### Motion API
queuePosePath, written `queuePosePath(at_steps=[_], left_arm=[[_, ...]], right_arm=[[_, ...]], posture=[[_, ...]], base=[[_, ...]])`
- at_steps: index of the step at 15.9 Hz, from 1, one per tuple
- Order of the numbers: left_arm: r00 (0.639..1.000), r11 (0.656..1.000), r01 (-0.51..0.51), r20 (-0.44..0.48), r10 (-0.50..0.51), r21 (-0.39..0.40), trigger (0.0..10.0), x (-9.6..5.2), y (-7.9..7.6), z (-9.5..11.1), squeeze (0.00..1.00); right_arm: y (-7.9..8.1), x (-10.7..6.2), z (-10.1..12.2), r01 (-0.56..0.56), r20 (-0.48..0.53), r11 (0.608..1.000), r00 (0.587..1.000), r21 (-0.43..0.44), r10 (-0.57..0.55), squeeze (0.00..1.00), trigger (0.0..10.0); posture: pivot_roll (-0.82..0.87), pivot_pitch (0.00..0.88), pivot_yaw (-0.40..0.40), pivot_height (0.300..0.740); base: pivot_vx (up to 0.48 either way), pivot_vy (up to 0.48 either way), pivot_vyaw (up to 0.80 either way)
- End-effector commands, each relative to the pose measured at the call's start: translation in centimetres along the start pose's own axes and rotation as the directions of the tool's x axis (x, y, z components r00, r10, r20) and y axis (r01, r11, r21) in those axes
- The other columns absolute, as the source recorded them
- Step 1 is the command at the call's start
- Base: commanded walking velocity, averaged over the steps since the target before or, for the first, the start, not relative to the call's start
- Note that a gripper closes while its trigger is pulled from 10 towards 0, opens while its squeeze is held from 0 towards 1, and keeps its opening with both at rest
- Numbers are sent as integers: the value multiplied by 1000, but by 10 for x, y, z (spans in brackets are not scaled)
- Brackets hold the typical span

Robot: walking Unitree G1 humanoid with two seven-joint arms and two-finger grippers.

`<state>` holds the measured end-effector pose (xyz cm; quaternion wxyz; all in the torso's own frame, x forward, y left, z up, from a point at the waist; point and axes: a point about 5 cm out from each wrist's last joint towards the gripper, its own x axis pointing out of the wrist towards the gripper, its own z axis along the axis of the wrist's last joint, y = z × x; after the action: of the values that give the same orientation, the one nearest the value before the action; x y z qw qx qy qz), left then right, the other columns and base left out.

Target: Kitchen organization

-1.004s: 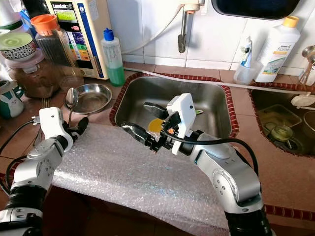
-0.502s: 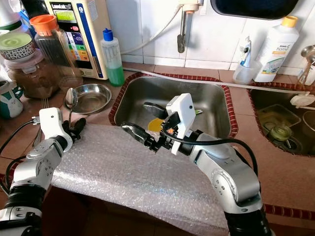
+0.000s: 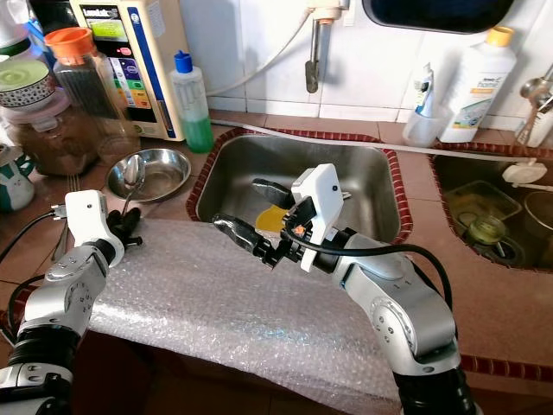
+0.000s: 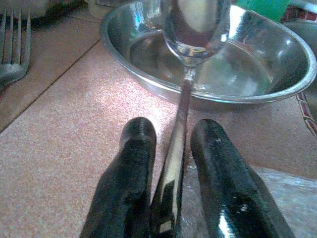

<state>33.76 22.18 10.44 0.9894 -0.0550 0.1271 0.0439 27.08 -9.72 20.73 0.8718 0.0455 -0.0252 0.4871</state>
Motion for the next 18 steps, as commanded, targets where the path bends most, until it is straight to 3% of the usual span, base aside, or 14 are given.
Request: queuePosePath(at_steps=[1, 7, 14, 18], left_arm=[[998, 997, -67, -16, 67, 24, 0, -1, 14, -4, 0], [973, 979, -200, 123, 193, 50, 0, -5, 25, 7, 0], [946, 973, -228, 243, 213, 35, 0, -9, 23, 15, 0], [906, 956, -278, 355, 229, 91, 0, -13, 26, 30, 0]], right_arm=[[0, 3, 2, -8, 4, 1000, 1000, -13, 8, 0, 10000], [-2, 3, 2, -1, 7, 1000, 1000, -19, 1, 0, 10000], [-2, 4, 2, -1, 13, 1000, 1000, -22, 1, 0, 10000], [-4, 4, 1, 7, 16, 1000, 1000, -24, -7, 0, 10000]], posture=[[21, 36, 72, 740], [25, 30, 72, 740], [30, 26, 70, 740], [29, 25, 72, 740]], base=[[0, 0, 0], [0, 0, 0], [0, 0, 0], [0, 0, 0]])
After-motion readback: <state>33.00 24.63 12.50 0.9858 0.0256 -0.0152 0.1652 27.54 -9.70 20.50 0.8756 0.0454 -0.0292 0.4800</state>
